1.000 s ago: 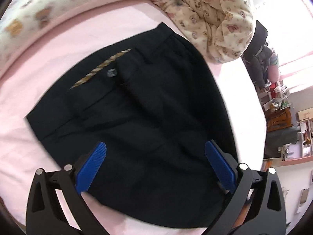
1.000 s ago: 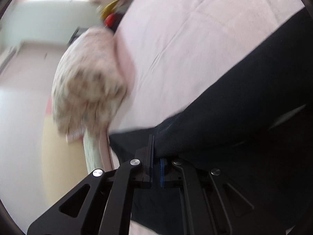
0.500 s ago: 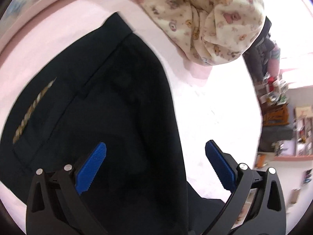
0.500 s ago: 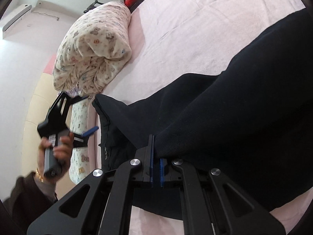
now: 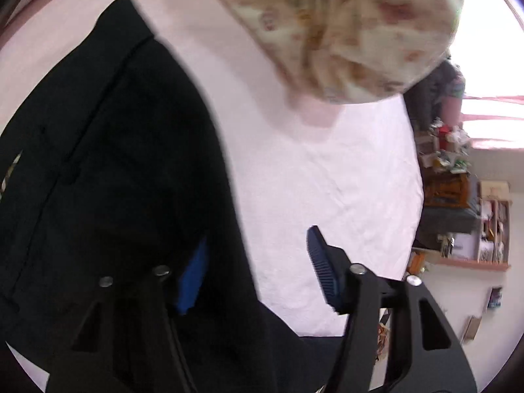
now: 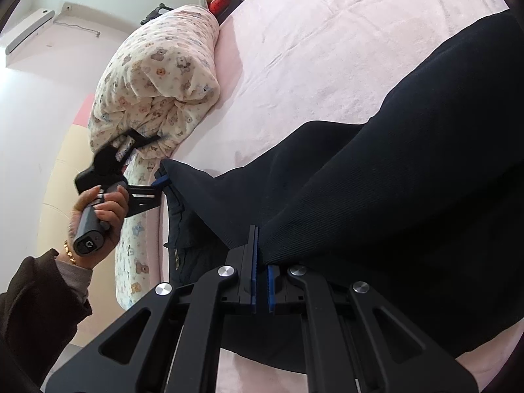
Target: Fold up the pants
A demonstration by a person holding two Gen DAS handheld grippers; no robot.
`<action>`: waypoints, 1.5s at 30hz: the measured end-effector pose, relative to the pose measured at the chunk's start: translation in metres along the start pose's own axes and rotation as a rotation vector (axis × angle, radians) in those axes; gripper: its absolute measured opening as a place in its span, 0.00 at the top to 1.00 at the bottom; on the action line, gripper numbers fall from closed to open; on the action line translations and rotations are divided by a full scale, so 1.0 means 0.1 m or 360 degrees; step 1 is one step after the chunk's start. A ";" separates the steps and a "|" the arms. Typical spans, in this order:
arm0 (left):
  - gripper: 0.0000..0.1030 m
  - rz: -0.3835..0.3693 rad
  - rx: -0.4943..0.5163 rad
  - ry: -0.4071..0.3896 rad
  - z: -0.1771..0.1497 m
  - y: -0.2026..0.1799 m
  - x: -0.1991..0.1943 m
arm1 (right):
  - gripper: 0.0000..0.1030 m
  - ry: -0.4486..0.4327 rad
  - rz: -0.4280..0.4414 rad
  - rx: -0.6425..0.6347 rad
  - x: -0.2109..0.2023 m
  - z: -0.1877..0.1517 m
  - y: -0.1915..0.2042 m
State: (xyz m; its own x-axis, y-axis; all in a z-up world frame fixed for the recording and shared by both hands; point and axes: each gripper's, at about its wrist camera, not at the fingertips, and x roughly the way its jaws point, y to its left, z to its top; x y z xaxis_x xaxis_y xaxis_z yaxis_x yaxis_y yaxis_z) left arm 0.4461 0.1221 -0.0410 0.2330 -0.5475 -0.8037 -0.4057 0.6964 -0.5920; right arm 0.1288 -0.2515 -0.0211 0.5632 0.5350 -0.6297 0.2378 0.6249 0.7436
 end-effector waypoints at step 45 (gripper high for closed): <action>0.72 0.0530 -0.0542 -0.0550 -2.31 2.13 -1.22 | 0.53 -0.0554 -0.0252 0.0976 -2.33 0.12 -2.42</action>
State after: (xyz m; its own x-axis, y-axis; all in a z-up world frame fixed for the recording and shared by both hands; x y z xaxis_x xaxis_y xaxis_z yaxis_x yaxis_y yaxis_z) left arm 0.1276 0.2302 -0.0549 0.2959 -0.1021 -0.9497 -0.7542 0.5852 -0.2979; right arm -0.0502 -0.5339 -0.0518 0.6802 0.1886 -0.7083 0.6813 0.1936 0.7059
